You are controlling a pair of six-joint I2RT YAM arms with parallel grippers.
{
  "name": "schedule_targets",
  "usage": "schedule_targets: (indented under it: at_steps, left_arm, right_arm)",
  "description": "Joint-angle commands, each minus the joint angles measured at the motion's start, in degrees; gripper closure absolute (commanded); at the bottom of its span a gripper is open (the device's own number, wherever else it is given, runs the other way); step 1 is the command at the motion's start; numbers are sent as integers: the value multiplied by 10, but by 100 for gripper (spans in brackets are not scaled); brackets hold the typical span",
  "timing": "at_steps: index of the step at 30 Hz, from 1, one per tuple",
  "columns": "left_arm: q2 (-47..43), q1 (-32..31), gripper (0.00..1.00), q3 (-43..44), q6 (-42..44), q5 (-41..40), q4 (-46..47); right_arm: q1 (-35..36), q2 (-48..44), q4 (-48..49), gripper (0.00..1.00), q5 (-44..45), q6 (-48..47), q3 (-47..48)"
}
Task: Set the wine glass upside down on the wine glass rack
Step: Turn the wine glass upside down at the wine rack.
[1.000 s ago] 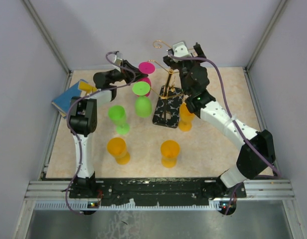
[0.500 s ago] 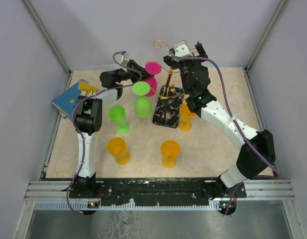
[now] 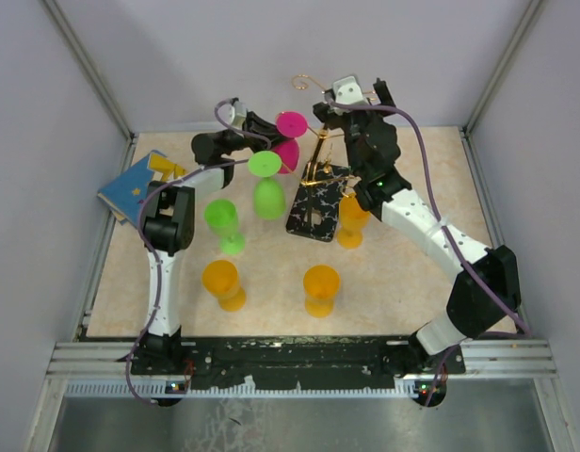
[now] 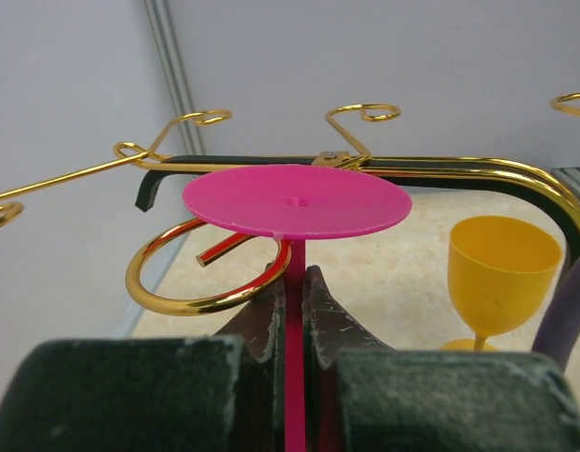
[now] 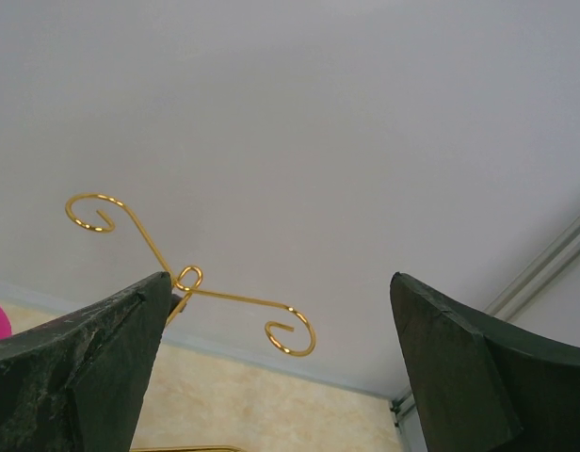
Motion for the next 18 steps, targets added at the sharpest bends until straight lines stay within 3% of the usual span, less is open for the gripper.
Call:
schedule_targets:
  at_steps: [1,18]
  left_arm:
    - [2,0,100,2,67,-60,-20]
    - [-26,1,100,-65,111,-140,-29]
  right_arm:
    - [-6,-10,24,1,-9,8,0]
    - [-9,-13,24,1,-15,21,-4]
